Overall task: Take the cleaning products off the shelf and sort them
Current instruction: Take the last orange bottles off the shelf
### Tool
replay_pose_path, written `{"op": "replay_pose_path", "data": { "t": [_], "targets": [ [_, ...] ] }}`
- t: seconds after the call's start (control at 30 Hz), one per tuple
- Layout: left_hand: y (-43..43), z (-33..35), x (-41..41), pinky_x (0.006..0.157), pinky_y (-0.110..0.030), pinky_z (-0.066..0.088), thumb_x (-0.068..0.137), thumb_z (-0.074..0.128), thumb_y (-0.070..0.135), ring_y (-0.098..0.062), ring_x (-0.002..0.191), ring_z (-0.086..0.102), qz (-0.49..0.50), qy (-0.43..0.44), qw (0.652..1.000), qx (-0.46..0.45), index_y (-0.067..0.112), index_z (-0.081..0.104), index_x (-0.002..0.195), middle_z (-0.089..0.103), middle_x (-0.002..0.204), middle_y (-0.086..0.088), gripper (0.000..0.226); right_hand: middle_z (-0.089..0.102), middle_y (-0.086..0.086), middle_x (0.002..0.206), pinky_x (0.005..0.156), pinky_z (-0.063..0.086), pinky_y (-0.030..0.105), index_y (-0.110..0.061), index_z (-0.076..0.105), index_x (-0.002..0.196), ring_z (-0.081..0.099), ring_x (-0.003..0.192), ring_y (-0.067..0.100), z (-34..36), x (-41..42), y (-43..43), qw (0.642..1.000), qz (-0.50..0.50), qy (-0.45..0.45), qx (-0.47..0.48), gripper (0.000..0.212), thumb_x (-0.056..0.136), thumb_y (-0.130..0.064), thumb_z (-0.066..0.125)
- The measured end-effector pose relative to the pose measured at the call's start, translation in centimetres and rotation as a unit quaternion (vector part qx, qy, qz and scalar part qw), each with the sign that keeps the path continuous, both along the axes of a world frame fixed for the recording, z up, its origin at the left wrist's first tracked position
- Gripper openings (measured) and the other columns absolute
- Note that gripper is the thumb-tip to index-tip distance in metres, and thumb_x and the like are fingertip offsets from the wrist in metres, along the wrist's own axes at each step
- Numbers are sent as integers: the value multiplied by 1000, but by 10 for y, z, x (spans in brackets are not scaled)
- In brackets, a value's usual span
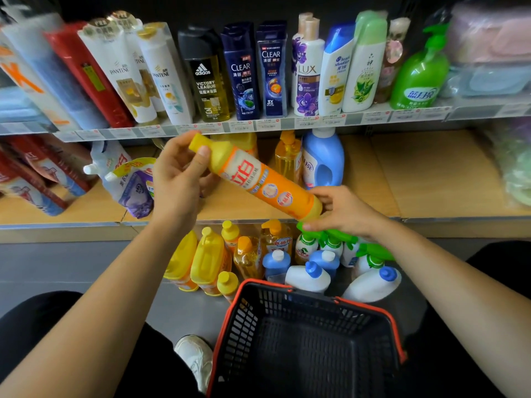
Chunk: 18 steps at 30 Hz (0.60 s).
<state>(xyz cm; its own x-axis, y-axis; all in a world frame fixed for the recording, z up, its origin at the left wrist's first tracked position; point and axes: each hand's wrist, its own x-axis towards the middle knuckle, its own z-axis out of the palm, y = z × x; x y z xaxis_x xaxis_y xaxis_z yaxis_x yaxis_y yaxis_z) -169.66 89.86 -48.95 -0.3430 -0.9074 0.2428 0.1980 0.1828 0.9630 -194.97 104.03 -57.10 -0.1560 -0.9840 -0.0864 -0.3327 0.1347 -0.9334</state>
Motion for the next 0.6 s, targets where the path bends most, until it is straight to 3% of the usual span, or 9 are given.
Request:
{"op": "replay_pose_path", "data": {
  "t": [0.1, 0.2, 0.3, 0.37, 0.43, 0.5, 0.6],
  "targets": [
    [-12, -11, 3, 79, -40, 61, 100, 61, 15, -21, 89, 73, 37, 44, 994, 94, 16, 54, 119, 67, 97, -2, 20, 77, -11, 100, 79, 57, 20, -32, 69, 105, 73, 95, 7, 4, 1, -1, 992, -71, -72, -77, 52, 63, -10, 91],
    [-21, -29, 3, 78, -38, 63, 100, 61, 15, -25, 99, 75, 53, 50, 976, 208, 18, 56, 116, 68, 115, -11, 17, 77, 3, 104, 82, 56, 27, -20, 68, 114, 73, 99, 18, 11, 8, -1, 971, -102, -168, -135, 55, 62, -14, 86],
    [-24, -47, 1, 76, -34, 61, 99, 62, 10, -26, 103, 71, 30, -51, 961, 272, 9, 56, 129, 63, 127, -19, 31, 75, 10, 104, 90, 58, 39, -13, 62, 116, 70, 101, 25, 22, 14, -4, 942, -119, -264, -169, 52, 70, -9, 84],
    [-17, -52, -2, 79, -33, 58, 97, 64, 13, -29, 113, 64, -44, -150, 941, 301, 8, 55, 139, 61, 130, -17, 43, 73, 10, 99, 91, 58, 44, -10, 58, 113, 70, 99, 25, 31, 15, -5, 918, -138, -316, -194, 44, 75, -6, 79],
    [-5, -54, -5, 89, -37, 54, 94, 69, 22, -29, 126, 56, -114, -246, 929, 254, 18, 56, 141, 56, 140, -8, 49, 73, 7, 98, 87, 57, 43, -9, 57, 115, 69, 96, 22, 38, 14, -5, 918, -145, -305, -209, 45, 76, -8, 79],
    [10, -51, -11, 97, -37, 51, 88, 76, 31, -21, 132, 52, -153, -305, 933, 114, 28, 54, 143, 52, 145, 2, 60, 76, 2, 101, 85, 57, 35, -12, 61, 118, 70, 96, 19, 41, 17, 0, 940, -132, -237, -208, 47, 73, -12, 78],
    [33, -46, -22, 102, -34, 50, 77, 80, 39, -12, 134, 50, -232, -303, 923, -44, 29, 50, 146, 54, 146, 10, 76, 77, -3, 108, 88, 55, 26, -20, 65, 120, 71, 105, 15, 37, 27, 5, 969, -75, -142, -189, 46, 78, -8, 79]
  ]
}}
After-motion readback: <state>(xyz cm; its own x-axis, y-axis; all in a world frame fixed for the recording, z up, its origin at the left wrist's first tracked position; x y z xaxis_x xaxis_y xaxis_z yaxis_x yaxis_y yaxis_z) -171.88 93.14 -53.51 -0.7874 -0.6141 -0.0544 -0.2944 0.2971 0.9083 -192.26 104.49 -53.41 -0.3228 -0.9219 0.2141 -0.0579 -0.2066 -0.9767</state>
